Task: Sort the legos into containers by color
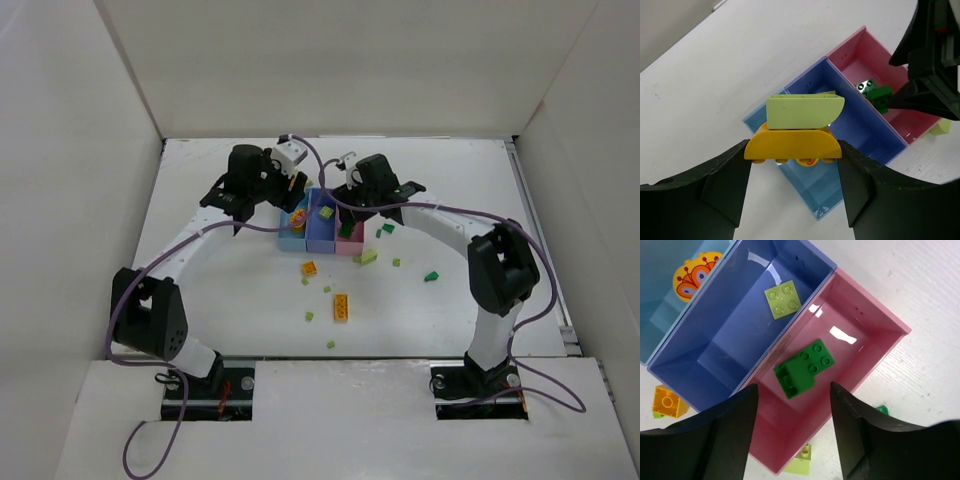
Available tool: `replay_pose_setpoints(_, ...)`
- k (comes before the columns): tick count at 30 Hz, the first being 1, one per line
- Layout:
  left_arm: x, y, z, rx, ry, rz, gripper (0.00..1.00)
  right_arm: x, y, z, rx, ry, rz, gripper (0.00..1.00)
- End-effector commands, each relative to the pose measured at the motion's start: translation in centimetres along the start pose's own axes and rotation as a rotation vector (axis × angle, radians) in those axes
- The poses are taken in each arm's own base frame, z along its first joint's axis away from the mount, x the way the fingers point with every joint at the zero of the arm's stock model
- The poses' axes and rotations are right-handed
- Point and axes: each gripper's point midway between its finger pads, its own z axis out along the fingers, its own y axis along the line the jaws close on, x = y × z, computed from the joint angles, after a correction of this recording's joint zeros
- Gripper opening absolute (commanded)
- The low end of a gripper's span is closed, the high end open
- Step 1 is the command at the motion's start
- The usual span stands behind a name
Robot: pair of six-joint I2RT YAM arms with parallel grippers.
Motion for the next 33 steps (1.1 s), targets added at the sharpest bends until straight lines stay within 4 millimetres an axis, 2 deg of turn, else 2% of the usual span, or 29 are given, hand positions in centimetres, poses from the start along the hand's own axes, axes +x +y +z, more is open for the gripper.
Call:
replay_pose_setpoints(1, -3.6, -1.2, -2.1, 0.056, -0.132, 0.105, 0.48, -4.0, 1.4, -1.9, -0.028, -0.148, -0.03, 0.65)
replay_pose_setpoints(3, -3.0, -1.3, -2.1, 0.055, -0.133, 0.126, 0.48, -4.9, 1.7, -3.0, -0.041, -0.177, -0.023, 0.65)
replay_pose_setpoints(6, -3.1, -1.9, -2.6, 0.08, -0.143, 0.162, 0.48, -6.0, 1.1, -4.7, -0.08, -0.221, 0.021, 0.66)
replay_pose_setpoints(7, -3.0, -2.2, -3.0, 0.094, -0.144, 0.175, 0.48, -7.1, 1.1, -5.4, -0.099, -0.265, 0.029, 0.66)
replay_pose_setpoints(8, -2.7, -2.8, -3.2, 0.127, -0.146, 0.218, 0.48, -7.0, 1.0, -5.9, -0.149, -0.276, 0.042, 0.68)
replay_pose_setpoints(9, -2.9, -3.1, -3.7, 0.139, -0.161, 0.245, 0.48, -7.8, 1.0, -6.7, -0.182, -0.309, 0.048, 0.69)
replay_pose_setpoints(10, -2.2, -3.8, -3.7, 0.162, -0.157, 0.267, 0.48, -8.2, 1.2, -7.7, -0.222, -0.333, 0.066, 0.71)
replay_pose_setpoints(11, -2.7, -4.4, -4.0, 0.165, -0.181, 0.292, 0.48, -8.7, 1.7, -8.6, -0.338, -0.358, 0.063, 0.72)
replay_pose_setpoints(14, -2.5, -5.5, -4.1, 0.187, -0.185, 0.341, 0.48, -9.2, 2.9, -10.3, -0.544, -0.391, 0.063, 0.75)
replay_pose_setpoints(15, -2.6, -5.6, -4.3, 0.192, -0.199, 0.346, 0.48, -9.3, 4.3, -11.7, -0.666, -0.397, 0.05, 0.75)
replay_pose_setpoints(16, -2.7, -6.1, -4.2, 0.202, -0.203, 0.363, 0.48, -9.0, 4.5, -11.8, -0.718, -0.39, 0.06, 0.8)
replay_pose_setpoints(17, -3.0, -6.3, -4.5, 0.211, -0.216, 0.367, 0.48, -8.7, 5.0, -11.5, -0.773, -0.37, 0.055, 0.8)
replay_pose_setpoints(18, -3.1, -6.6, -4.6, 0.228, -0.223, 0.377, 0.48, -8.7, 5.8, -12.2, -0.844, -0.364, 0.034, 0.84)
replay_pose_setpoints(19, -3.3, -6.6, -4.6, 0.225, -0.231, 0.38, 0.48, -9.3, 7.1, -12.6, -0.891, -0.368, 0.002, 0.84)
replay_pose_setpoints(24, -4.2, -8.2, -4.7, 0.268, -0.263, 0.409, 0.48, -10.1, 7.6, -12.3, -0.942, -0.36, -0.006, 0.84)
replay_pose_setpoints(25, -4.2, -8.0, -4.6, 0.258, -0.26, 0.409, 0.48, -10.0, 7.8, -12.2, -0.966, -0.352, -0.009, 0.84)
replay_pose_setpoints(27, -4.3, -9.1, -4.5, 0.278, -0.263, 0.42, 0.48, -10.5, 8.1, -12.2, -0.974, -0.353, -0.013, 0.84)
replay_pose_setpoints(29, -4.3, -9.4, -4.4, 0.268, -0.259, 0.436, 0.48, -10.7, 8.9, -12.6, -1.013, -0.347, -0.025, 0.84)
replay_pose_setpoints(31, -4.2, -10.2, -4.1, 0.283, -0.253, 0.441, 0.48, -10.5, 9.0, -12.2, -1.028, -0.331, -0.012, 0.84)
replay_pose_setpoints(33, -4.1, -9.9, -4.0, 0.269, -0.248, 0.44, 0.48, -10.5, 9.1, -12.4, -1.039, -0.329, -0.015, 0.82)
